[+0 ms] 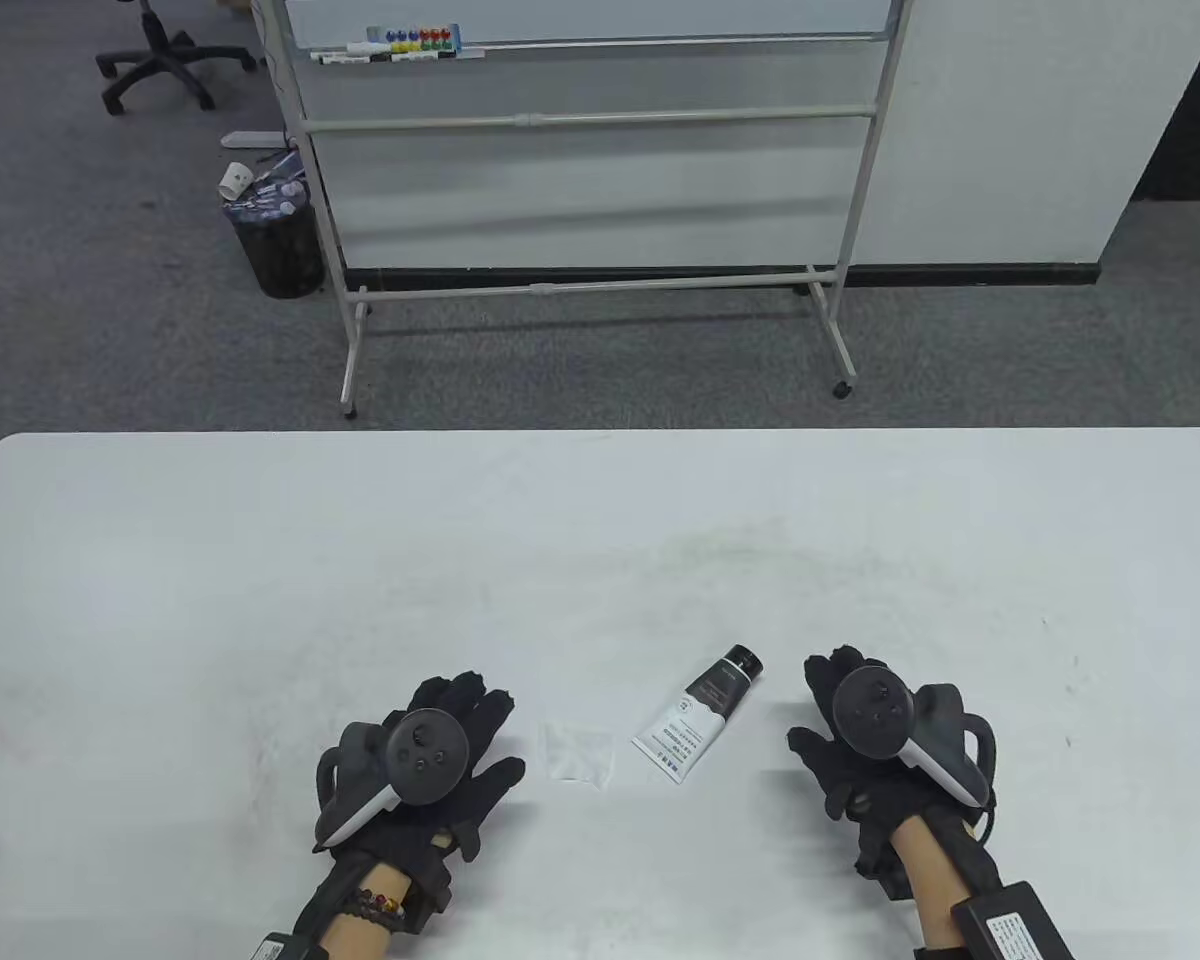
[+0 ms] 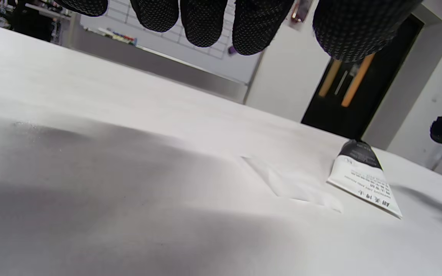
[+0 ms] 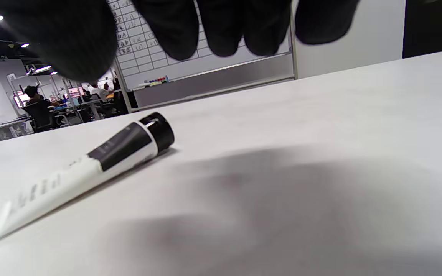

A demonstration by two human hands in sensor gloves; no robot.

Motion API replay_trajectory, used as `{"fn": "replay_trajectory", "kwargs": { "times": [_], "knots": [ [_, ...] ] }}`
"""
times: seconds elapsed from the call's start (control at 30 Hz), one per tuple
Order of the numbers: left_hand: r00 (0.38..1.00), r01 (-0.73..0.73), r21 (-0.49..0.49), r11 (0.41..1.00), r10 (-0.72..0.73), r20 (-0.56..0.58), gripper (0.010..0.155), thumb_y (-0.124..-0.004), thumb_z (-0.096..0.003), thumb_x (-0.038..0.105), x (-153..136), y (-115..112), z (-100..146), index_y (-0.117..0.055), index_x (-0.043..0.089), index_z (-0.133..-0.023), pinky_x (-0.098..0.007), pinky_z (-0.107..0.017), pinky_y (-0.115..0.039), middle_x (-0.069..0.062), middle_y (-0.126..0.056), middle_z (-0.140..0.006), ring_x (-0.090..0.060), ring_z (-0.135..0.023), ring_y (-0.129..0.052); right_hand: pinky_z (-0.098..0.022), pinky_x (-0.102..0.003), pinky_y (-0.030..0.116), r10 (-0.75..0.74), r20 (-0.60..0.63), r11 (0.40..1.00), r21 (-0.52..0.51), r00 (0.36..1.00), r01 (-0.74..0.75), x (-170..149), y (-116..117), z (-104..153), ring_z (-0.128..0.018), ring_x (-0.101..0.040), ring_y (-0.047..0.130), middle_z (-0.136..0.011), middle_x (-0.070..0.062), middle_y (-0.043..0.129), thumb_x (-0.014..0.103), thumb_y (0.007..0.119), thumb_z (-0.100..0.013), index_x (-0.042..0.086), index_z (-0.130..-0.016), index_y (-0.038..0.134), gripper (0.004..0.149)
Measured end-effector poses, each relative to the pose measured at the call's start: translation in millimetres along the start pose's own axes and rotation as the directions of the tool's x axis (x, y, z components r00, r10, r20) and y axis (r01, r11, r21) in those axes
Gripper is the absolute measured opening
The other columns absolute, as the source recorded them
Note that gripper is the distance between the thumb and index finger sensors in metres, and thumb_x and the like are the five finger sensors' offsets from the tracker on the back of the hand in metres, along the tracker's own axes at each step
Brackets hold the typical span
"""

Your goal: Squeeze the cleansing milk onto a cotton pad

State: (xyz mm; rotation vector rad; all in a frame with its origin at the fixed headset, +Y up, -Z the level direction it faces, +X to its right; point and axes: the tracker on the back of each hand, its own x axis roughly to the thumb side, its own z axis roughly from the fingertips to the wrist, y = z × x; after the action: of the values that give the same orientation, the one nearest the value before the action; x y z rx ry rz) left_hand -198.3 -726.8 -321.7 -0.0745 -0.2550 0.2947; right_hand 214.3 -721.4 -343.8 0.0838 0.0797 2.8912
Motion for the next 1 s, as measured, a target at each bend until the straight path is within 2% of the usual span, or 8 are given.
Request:
{"fn": "replay_trajectory", "kwargs": {
  "times": [0.4,0.6,0.7,0.83,0.97,1.0],
  "knots": [
    [1.000,-0.011,0.004,1.000,0.011,0.006,0.071,-0.069,-0.0488,0.059,-1,-1,0,-0.054,0.029,-0.111,-0.070,-0.074,-0.045,-0.011,-0.046,-0.124,-0.042,-0.114,-0.042,-0.072,-0.061,0.051,0.005,-0.017,1.000,-0.001,1.000,-0.005,16,6,0,-0.108,-0.041,0.055,-0.114,-0.012,0.054,0.057,0.076,-0.041,0.020,-0.108,0.056,0.079],
    [0.999,-0.032,0.001,0.999,0.032,-0.003,0.071,-0.069,-0.0489,0.058,-2,0,0,-0.055,0.028,-0.111,-0.070,-0.073,-0.046,-0.011,-0.048,-0.124,-0.043,-0.114,-0.044,-0.069,-0.059,0.060,0.032,-0.134,0.999,0.019,0.990,-0.030,41,13,-16,-0.102,-0.043,0.066,-0.110,-0.016,0.064,0.060,0.073,-0.040,0.015,-0.107,0.062,0.081],
    [0.999,-0.039,-0.001,0.999,0.039,-0.001,0.071,-0.069,-0.0490,0.058,-1,0,0,-0.055,0.028,-0.111,-0.070,-0.073,-0.046,-0.012,-0.048,-0.124,-0.043,-0.114,-0.044,-0.065,-0.055,0.066,0.056,-0.220,0.996,0.087,0.974,-0.038,59,19,-32,-0.096,-0.043,0.074,-0.106,-0.019,0.069,0.063,0.071,-0.040,0.011,-0.106,0.063,0.085],
    [0.999,-0.048,0.005,0.999,0.048,0.001,0.071,-0.069,-0.0490,0.058,-1,2,1,-0.055,0.028,-0.111,-0.070,-0.073,-0.046,-0.012,-0.048,-0.124,-0.043,-0.113,-0.045,-0.058,-0.052,0.074,0.136,-0.368,0.980,0.185,0.920,-0.071,83,34,-54,-0.086,-0.045,0.083,-0.099,-0.025,0.075,0.069,0.068,-0.037,0.002,-0.106,0.057,0.097],
    [0.998,-0.061,0.009,0.998,0.061,0.003,0.071,-0.069,-0.0490,0.058,-2,3,1,-0.055,0.027,-0.111,-0.070,-0.073,-0.047,-0.012,-0.048,-0.124,-0.043,-0.113,-0.045,-0.049,-0.045,0.080,0.196,-0.452,0.976,0.176,0.870,-0.129,103,50,-74,-0.075,-0.042,0.089,-0.093,-0.025,0.079,0.073,0.068,-0.034,-0.003,-0.105,0.054,0.105],
    [0.998,-0.064,0.009,0.998,0.064,0.004,0.071,-0.069,-0.0491,0.058,-2,2,1,-0.055,0.027,-0.111,-0.070,-0.073,-0.047,-0.013,-0.049,-0.124,-0.043,-0.113,-0.046,-0.046,-0.043,0.081,0.240,-0.479,0.965,0.212,0.844,-0.154,105,54,-78,-0.074,-0.039,0.090,-0.094,-0.024,0.077,0.076,0.063,-0.033,-0.003,-0.106,0.048,0.108]
  ]
}}
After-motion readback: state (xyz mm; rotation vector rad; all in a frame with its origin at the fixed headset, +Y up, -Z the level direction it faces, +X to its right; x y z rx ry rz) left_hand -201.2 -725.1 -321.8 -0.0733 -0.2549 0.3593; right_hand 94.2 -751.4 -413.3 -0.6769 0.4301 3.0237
